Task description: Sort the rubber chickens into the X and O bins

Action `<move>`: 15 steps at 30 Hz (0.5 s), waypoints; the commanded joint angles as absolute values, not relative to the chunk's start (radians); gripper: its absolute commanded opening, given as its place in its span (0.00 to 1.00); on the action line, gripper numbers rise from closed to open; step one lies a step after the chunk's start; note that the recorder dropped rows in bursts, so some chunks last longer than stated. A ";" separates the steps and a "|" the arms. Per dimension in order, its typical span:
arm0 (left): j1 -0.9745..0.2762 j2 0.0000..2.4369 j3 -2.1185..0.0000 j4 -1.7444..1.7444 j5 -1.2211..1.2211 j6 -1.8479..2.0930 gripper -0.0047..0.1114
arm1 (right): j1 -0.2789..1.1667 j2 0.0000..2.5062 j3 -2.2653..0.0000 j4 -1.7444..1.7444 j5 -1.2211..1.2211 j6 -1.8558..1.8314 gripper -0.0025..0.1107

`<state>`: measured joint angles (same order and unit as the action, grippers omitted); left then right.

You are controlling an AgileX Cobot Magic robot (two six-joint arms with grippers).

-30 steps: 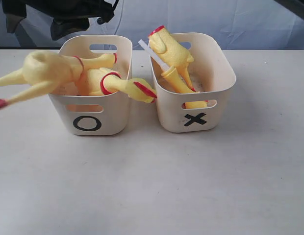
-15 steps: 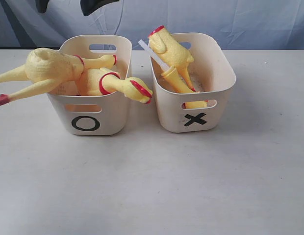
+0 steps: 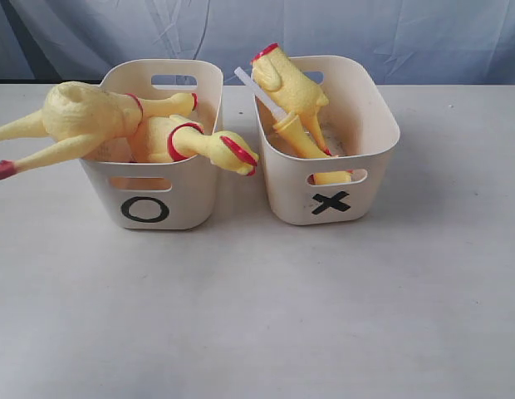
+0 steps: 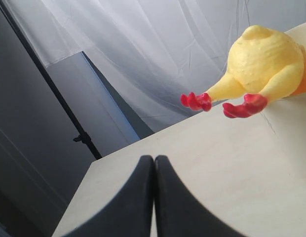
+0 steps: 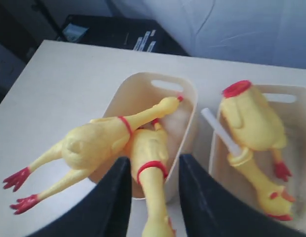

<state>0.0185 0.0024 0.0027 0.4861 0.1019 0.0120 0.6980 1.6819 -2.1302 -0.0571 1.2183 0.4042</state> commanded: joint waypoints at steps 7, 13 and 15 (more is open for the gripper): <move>0.020 0.000 0.000 0.476 0.096 0.010 0.04 | 0.465 1.432 -2.006 -0.317 1.221 0.341 0.30; 0.020 0.000 0.000 0.476 0.096 0.010 0.04 | 0.381 1.216 -1.801 -0.462 1.221 0.395 0.30; 0.020 0.000 0.000 0.476 0.096 0.010 0.04 | 0.381 1.088 -1.642 -0.490 1.221 0.420 0.30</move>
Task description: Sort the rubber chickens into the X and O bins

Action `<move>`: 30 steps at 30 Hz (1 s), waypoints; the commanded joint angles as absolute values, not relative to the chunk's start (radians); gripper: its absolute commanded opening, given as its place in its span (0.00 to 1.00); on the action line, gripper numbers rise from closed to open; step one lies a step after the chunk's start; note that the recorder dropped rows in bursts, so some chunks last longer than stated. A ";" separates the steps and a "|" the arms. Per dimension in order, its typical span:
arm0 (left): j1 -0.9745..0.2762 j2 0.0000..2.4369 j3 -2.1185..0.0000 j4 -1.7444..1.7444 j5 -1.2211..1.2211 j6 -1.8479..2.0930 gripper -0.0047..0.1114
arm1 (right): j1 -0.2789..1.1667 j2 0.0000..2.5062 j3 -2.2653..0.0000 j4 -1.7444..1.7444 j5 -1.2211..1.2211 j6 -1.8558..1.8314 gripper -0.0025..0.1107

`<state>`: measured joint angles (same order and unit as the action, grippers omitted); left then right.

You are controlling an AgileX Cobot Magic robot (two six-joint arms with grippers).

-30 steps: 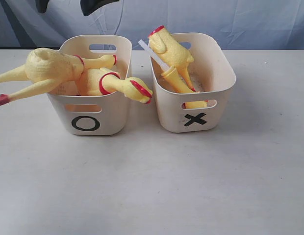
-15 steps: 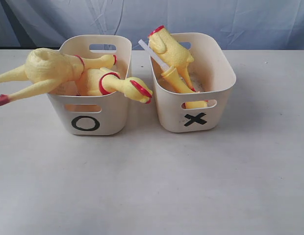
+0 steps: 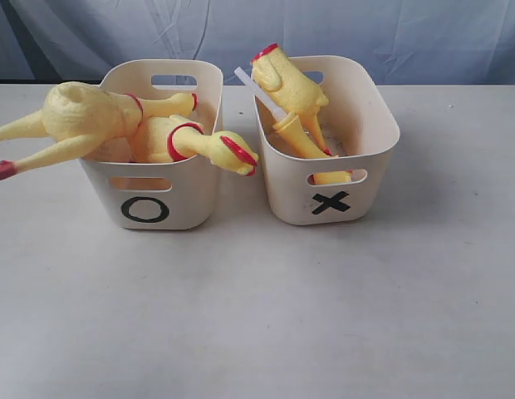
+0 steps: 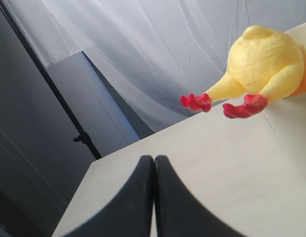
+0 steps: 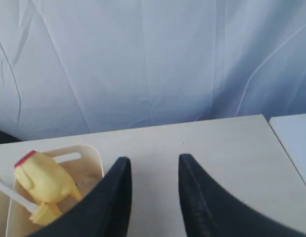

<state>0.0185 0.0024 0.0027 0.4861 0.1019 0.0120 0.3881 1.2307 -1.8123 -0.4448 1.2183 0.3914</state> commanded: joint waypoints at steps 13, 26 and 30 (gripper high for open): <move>0.020 0.000 0.000 0.476 0.096 0.010 0.04 | 0.386 0.017 -0.597 -0.714 0.613 0.517 0.01; 0.020 0.000 0.000 0.476 0.096 0.010 0.04 | 0.386 0.016 -0.582 -0.678 0.651 0.589 0.01; 0.020 0.000 0.000 0.476 0.096 0.010 0.04 | 0.386 0.016 -0.582 -0.672 0.657 0.589 0.01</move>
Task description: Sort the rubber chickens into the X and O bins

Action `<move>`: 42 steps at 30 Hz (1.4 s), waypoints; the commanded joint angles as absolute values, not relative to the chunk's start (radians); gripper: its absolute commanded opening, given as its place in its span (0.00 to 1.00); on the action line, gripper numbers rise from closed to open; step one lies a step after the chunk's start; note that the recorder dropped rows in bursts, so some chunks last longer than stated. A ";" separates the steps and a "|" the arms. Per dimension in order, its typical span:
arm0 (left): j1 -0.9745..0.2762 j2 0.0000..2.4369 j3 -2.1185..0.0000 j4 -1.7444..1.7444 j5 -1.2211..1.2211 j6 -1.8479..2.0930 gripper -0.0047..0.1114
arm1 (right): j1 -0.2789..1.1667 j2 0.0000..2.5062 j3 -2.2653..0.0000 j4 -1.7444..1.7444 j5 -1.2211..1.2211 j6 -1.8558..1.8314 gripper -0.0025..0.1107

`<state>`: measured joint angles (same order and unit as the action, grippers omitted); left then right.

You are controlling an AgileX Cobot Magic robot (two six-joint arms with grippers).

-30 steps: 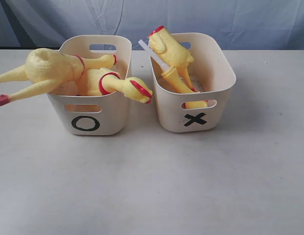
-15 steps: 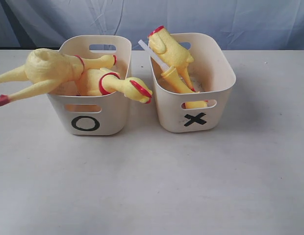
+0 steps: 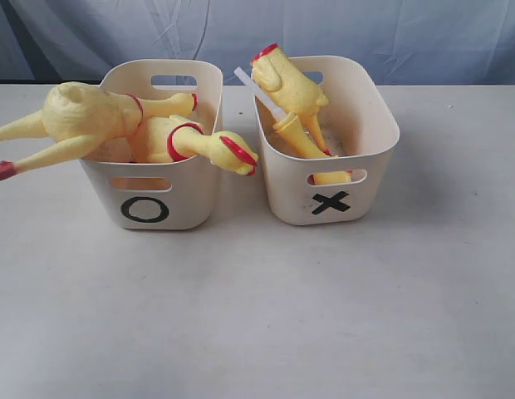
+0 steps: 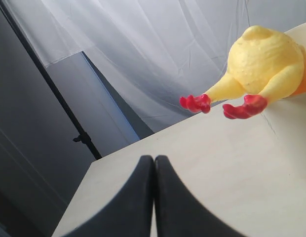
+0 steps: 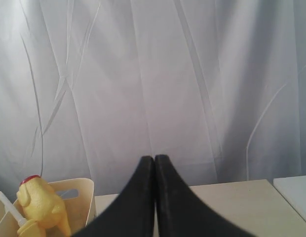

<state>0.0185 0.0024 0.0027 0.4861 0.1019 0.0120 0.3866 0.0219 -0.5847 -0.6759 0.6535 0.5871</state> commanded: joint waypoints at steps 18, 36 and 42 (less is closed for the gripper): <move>0.020 0.000 0.000 0.476 0.096 0.010 0.04 | 0.319 0.000 -0.042 -0.155 0.283 0.058 0.01; 0.020 0.000 0.000 0.476 0.096 0.010 0.04 | 0.009 0.000 0.000 -0.174 0.364 0.131 0.01; 0.020 0.000 0.000 0.476 0.096 0.010 0.04 | 0.009 0.000 0.000 -0.124 0.364 0.038 0.01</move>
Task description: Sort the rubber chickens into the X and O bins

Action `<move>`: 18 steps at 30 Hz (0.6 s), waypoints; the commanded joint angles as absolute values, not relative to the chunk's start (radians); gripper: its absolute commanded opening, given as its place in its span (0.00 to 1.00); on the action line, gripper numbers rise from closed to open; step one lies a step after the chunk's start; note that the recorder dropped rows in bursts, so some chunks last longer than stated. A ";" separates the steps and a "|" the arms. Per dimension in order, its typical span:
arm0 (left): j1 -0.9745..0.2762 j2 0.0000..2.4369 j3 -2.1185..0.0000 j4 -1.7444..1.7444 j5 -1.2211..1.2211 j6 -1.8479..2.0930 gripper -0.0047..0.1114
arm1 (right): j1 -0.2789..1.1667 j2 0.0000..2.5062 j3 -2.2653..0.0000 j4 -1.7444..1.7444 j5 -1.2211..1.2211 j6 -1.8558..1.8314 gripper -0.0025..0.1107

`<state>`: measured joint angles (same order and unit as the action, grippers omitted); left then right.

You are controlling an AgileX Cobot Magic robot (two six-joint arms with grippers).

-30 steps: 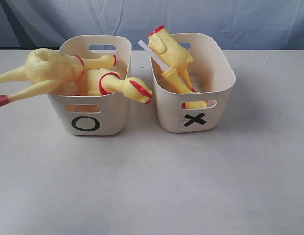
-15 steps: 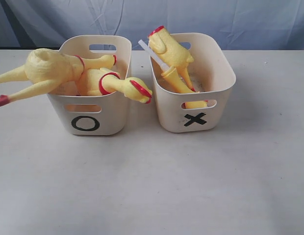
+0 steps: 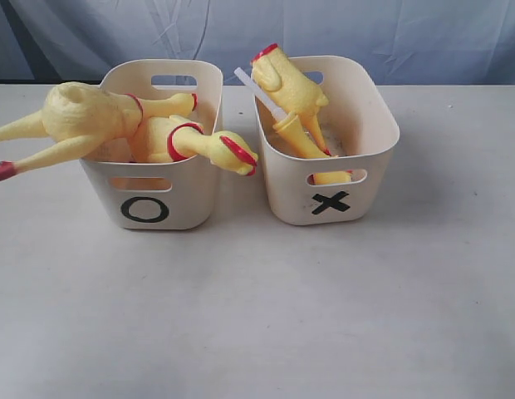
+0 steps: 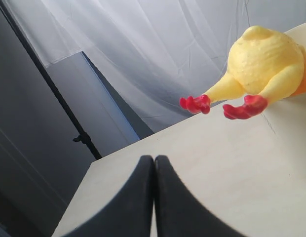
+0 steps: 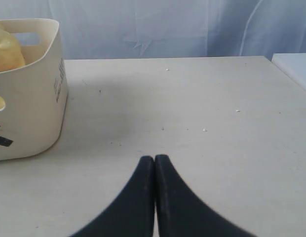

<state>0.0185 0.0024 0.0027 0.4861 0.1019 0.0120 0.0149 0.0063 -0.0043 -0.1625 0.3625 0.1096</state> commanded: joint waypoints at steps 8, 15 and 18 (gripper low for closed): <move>0.020 0.000 0.000 0.476 0.096 0.010 0.04 | 0.009 0.000 0.000 -0.052 0.362 0.000 0.01; 0.020 0.000 0.000 0.476 0.096 0.010 0.04 | 0.009 0.000 0.000 -0.049 0.360 0.000 0.01; 0.020 0.000 0.000 0.476 0.096 0.010 0.04 | 0.009 0.000 0.000 -0.049 0.360 0.000 0.01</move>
<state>0.0185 0.0024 0.0027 0.4861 0.1019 0.0120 0.0149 0.0063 -0.0043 -0.0491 0.3645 0.0088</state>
